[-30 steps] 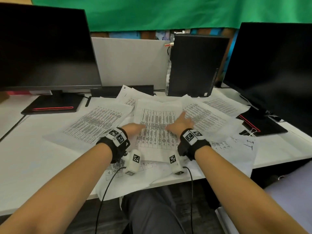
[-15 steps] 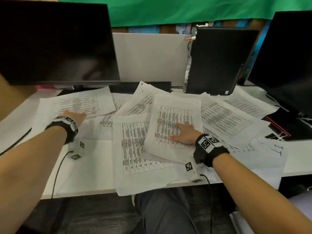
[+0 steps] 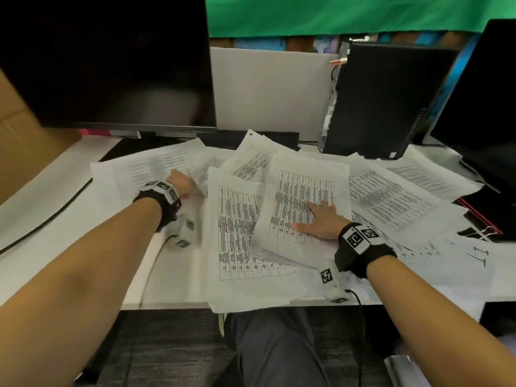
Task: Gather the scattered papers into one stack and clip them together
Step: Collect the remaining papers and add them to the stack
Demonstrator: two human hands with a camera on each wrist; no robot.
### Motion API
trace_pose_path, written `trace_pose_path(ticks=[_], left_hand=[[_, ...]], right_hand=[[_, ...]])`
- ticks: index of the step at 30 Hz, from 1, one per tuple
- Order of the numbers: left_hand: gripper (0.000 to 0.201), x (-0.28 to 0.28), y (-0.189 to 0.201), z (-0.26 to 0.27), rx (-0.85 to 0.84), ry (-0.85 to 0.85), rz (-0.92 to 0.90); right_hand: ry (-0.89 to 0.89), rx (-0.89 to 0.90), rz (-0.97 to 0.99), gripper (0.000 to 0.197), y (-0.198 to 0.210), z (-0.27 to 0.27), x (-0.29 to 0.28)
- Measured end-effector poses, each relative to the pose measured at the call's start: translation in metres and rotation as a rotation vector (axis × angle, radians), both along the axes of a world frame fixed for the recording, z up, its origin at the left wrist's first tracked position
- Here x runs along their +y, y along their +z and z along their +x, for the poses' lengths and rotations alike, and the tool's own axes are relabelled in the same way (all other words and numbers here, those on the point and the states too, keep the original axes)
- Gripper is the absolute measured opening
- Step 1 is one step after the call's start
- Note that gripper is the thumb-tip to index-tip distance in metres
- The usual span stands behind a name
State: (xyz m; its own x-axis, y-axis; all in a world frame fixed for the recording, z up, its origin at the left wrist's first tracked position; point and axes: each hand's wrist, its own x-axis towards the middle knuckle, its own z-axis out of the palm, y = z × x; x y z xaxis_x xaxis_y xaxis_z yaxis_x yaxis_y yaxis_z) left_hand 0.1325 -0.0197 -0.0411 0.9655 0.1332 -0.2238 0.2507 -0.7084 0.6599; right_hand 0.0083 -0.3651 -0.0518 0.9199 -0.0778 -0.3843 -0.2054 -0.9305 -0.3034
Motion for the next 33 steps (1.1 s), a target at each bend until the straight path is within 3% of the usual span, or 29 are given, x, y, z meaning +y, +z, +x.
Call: trace_pose_path(ticks=[3, 4, 5, 6, 8, 10, 11, 14, 17, 19, 22, 27, 29, 31, 33], left_hand=[[0.054, -0.014, 0.006, -0.003, 0.09, 0.234, -0.736], [0.065, -0.02, 0.009, -0.009, 0.19, 0.277, -0.881], [0.076, -0.024, 0.008, -0.011, 0.297, 0.254, -0.908], [0.081, -0.029, 0.011, -0.015, 0.358, 0.184, -0.84], [0.089, -0.038, 0.016, -0.021, 0.369, 0.03, -0.532], [0.073, -0.05, 0.016, -0.027, 0.297, -0.042, -0.268], [0.061, -0.054, 0.012, -0.027, 0.223, -0.049, -0.169], [0.05, -0.07, 0.013, -0.033, -0.082, -0.139, 0.095], [0.03, -0.073, 0.037, -0.049, -0.369, -0.245, 0.293], [0.023, -0.066, 0.061, -0.063, -0.564, -0.226, 0.388], [0.017, -0.052, 0.104, -0.083, -0.825, -0.169, 0.386], [0.012, -0.037, 0.195, -0.109, -1.064, -0.123, 0.321], [0.017, -0.035, 0.221, -0.115, -1.082, -0.11, 0.225], [0.028, -0.033, 0.234, -0.114, -1.044, -0.053, 0.084], [0.025, -0.032, 0.235, -0.107, -0.977, -0.036, -0.121]], right_hand=[[-0.003, -0.003, 0.005, 0.099, 0.001, 0.0, 0.001], [-0.002, -0.005, 0.006, 0.099, 0.001, -0.001, 0.001], [-0.001, -0.005, 0.006, 0.099, 0.001, -0.002, 0.001], [0.0, -0.003, 0.005, 0.099, 0.001, -0.002, 0.001], [-0.002, -0.002, 0.005, 0.099, 0.002, -0.002, 0.001], [0.0, -0.002, 0.003, 0.099, 0.002, -0.003, 0.002], [0.001, -0.002, 0.003, 0.099, 0.001, -0.003, 0.002], [0.006, -0.005, -0.007, 0.1, 0.0, -0.002, 0.001], [0.008, -0.015, -0.004, 0.1, -0.002, 0.0, -0.001], [0.005, -0.016, 0.004, 0.1, -0.001, -0.001, 0.0], [-0.002, -0.006, 0.016, 0.099, 0.0, -0.001, 0.002], [0.027, 0.042, 0.037, 0.102, 0.03, -0.005, 0.008], [0.042, -0.078, 0.219, 0.101, 0.058, -0.006, 0.023], [0.047, -0.217, 0.535, 0.097, 0.087, -0.013, 0.047], [0.053, -0.28, 0.855, 0.076, 0.106, -0.02, 0.069]])
